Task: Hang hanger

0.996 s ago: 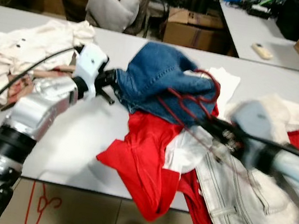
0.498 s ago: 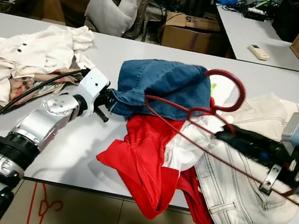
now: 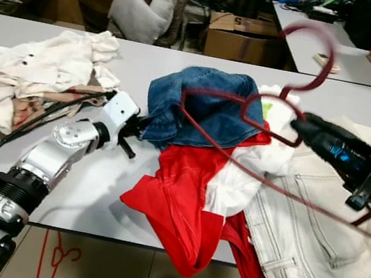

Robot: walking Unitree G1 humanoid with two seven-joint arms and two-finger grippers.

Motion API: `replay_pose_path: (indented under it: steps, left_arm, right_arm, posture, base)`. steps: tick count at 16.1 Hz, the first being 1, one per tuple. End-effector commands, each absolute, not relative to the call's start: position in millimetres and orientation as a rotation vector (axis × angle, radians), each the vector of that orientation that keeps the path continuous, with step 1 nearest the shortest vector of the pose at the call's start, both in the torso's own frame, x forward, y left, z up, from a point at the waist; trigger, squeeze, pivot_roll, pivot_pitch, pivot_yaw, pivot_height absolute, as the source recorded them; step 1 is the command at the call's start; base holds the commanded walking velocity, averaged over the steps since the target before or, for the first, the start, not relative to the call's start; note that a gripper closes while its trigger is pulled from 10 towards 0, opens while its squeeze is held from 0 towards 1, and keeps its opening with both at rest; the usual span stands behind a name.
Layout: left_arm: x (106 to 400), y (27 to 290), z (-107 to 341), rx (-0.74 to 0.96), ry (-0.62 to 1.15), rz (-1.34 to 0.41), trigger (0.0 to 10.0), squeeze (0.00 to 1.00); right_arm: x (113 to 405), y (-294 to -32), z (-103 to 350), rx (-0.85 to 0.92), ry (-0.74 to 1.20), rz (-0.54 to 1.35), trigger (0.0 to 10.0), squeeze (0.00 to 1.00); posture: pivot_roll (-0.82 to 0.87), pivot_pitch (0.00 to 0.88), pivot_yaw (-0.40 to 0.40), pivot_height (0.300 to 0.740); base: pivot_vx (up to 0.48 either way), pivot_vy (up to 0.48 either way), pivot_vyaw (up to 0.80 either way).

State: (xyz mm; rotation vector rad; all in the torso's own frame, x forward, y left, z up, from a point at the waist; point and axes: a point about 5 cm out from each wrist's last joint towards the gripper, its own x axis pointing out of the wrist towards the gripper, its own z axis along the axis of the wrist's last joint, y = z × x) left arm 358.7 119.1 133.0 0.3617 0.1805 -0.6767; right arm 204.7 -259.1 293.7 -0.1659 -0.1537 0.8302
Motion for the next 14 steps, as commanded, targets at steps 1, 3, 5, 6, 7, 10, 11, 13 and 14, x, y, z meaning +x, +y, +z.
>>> replay_pose_path:
  steps: [1,3,5,6,7,10,11,13,14]
  left_arm:
    - [354,127,121,0.36,0.248,-0.688,10.0,1.0]
    - [347,122,127,0.378,0.218,-0.782,10.0,1.0]
    - [348,127,133,0.388,0.183,-0.743,10.0,1.0]
    - [355,135,144,0.359,0.14,-0.655,10.0,1.0]
    - [363,142,159,0.304,0.081,-0.573,10.0,1.0]
    - [381,149,212,0.131,-0.091,-0.456,10.0,1.0]
    - [389,152,231,0.059,-0.144,-0.397,10.0,1.0]
    - [399,156,238,0.035,-0.143,-0.336,10.0,1.0]
    - [401,155,224,0.082,-0.091,-0.336,10.0,1.0]
  right_arm:
    - [201,-268,318,-0.164,-0.315,0.754,10.0,0.0]
    - [215,-269,319,-0.144,-0.316,0.682,10.0,0.0]
    - [218,-262,308,-0.155,-0.243,0.715,10.0,0.0]
    - [220,-262,296,-0.236,-0.147,0.708,10.0,0.0]
    - [224,-266,284,-0.323,-0.047,0.666,10.0,0.0]
    - [221,-270,264,-0.444,0.112,0.709,10.0,0.0]
    - [214,-269,267,-0.429,0.112,0.756,10.0,0.0]
    - [195,-267,275,-0.417,0.104,0.875,10.0,0.0]
    - [187,-268,286,-0.395,0.057,0.91,10.0,0.0]
  posture:
    - [-0.12,0.0,0.043,0.74]
    - [-0.12,0.0,0.043,0.74]
    - [-0.11,0.0,0.041,0.74]
    - [-0.11,0.0,0.038,0.74]
    - [-0.11,0.0,0.038,0.74]
    - [-0.11,0.0,0.037,0.74]
    - [-0.11,0.0,0.039,0.74]
    - [-0.11,0.0,0.044,0.74]
    - [-0.12,0.0,0.055,0.74]
  base:
    - [0.0,0.0,0.0]
    - [0.0,0.0,0.0]
    - [0.0,0.0,0.0]
    - [0.0,0.0,0.0]
    - [0.0,0.0,0.0]
    - [0.0,0.0,0.0]
    - [0.0,0.0,0.0]
    - [0.0,0.0,0.0]
    - [0.0,0.0,0.0]
